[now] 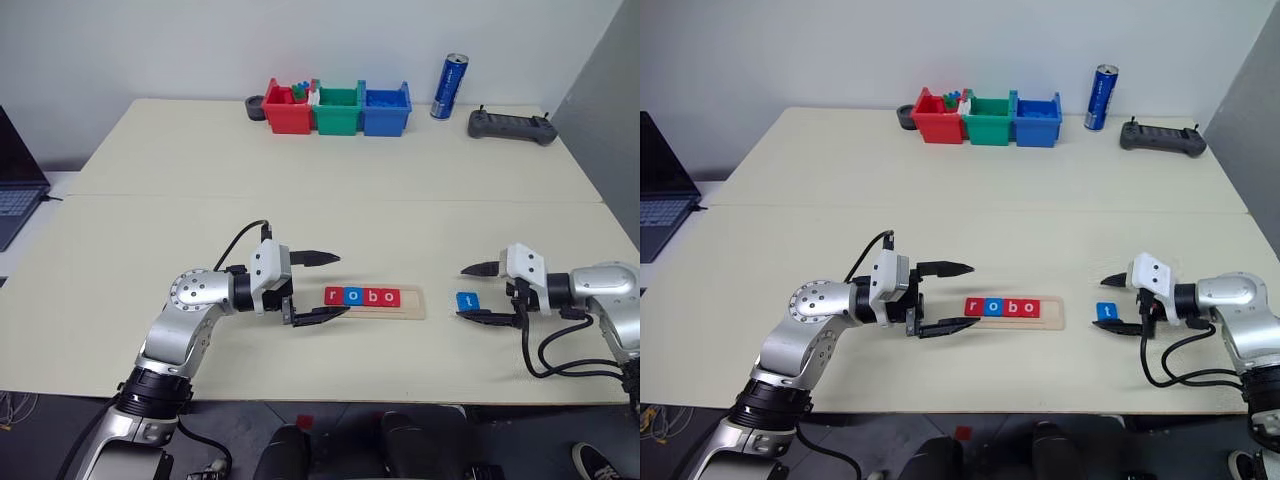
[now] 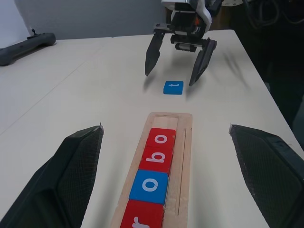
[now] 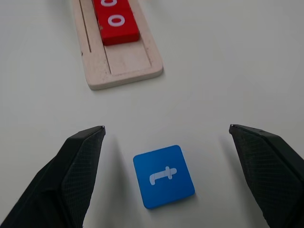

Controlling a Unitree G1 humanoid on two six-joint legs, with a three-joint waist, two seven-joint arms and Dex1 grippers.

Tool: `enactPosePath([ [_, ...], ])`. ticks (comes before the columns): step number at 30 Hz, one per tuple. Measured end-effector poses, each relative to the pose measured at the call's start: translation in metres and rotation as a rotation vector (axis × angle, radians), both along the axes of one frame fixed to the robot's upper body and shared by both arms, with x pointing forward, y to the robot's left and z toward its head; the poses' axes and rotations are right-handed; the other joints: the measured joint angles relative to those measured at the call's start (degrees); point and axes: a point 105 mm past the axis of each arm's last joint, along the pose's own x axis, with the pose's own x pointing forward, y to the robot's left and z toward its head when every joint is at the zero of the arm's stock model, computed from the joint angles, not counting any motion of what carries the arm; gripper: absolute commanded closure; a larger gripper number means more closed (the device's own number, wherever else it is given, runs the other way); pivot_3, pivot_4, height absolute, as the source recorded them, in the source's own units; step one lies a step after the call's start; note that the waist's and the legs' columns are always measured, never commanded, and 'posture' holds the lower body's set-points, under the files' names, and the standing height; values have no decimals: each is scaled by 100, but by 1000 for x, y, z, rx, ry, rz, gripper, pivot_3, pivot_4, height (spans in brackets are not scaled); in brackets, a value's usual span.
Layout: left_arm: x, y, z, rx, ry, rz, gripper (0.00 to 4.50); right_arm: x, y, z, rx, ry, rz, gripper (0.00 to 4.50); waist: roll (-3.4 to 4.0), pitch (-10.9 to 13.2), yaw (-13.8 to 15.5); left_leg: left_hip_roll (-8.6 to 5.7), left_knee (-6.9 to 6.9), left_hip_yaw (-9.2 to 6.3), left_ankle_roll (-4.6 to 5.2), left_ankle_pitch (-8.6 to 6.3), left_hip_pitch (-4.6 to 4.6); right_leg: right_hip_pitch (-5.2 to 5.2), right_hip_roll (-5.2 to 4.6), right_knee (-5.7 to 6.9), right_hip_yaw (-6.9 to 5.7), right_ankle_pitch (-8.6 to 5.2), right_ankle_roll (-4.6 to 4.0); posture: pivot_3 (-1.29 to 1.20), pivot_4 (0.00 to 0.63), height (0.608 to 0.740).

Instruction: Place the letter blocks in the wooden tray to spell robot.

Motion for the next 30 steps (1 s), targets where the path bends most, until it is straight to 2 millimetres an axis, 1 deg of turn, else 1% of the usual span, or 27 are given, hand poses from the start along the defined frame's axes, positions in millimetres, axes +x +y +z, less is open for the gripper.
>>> enactPosePath([
  [7,0,0,0,0,1,1,0,-3,-8,-16,-40,65,8,46,0,0,4,0,0,0,0,0,0,0,-1,1,1,0,-1,0,150,740],
  [11,0,0,0,1,1,2,0,-1,-12,-17,-47,65,4,46,0,0,3,0,1,0,0,0,1,0,-1,2,1,1,-1,0,150,740],
  [14,0,1,0,4,1,3,0,1,-13,-17,-47,59,1,588,0,0,3,0,1,0,0,0,1,0,-1,2,1,1,-1,0,150,740],
  [17,-1,0,0,5,-4,-1,0,2,-10,-18,-39,57,7,1602,0,0,2,0,2,0,0,0,1,0,-1,3,1,1,-1,0,150,740],
  [19,-2,0,1,5,-7,-2,0,2,-9,-19,-37,57,8,2394,1,0,3,0,3,0,0,0,2,1,-1,4,1,1,-1,0,150,740],
  [21,-2,0,1,5,-6,-2,0,3,-9,-18,-36,56,9,3045,1,0,2,0,4,1,0,0,2,1,-1,5,2,1,-2,0,150,740],
  [27,-2,0,1,5,-6,-2,0,5,-7,-14,-32,50,9,3049,1,0,2,0,4,0,0,0,2,1,-1,6,2,1,-2,0,150,740],
  [28,-2,0,1,5,-6,-2,0,5,-4,-12,-28,48,13,3049,1,0,2,0,4,0,0,0,2,0,-1,6,2,1,-2,0,150,740],
  [30,-2,0,1,5,-7,-2,0,5,7,-4,-9,33,33,3049,1,-1,-2,2,4,-1,0,0,2,0,0,8,2,1,-2,0,150,740],
])
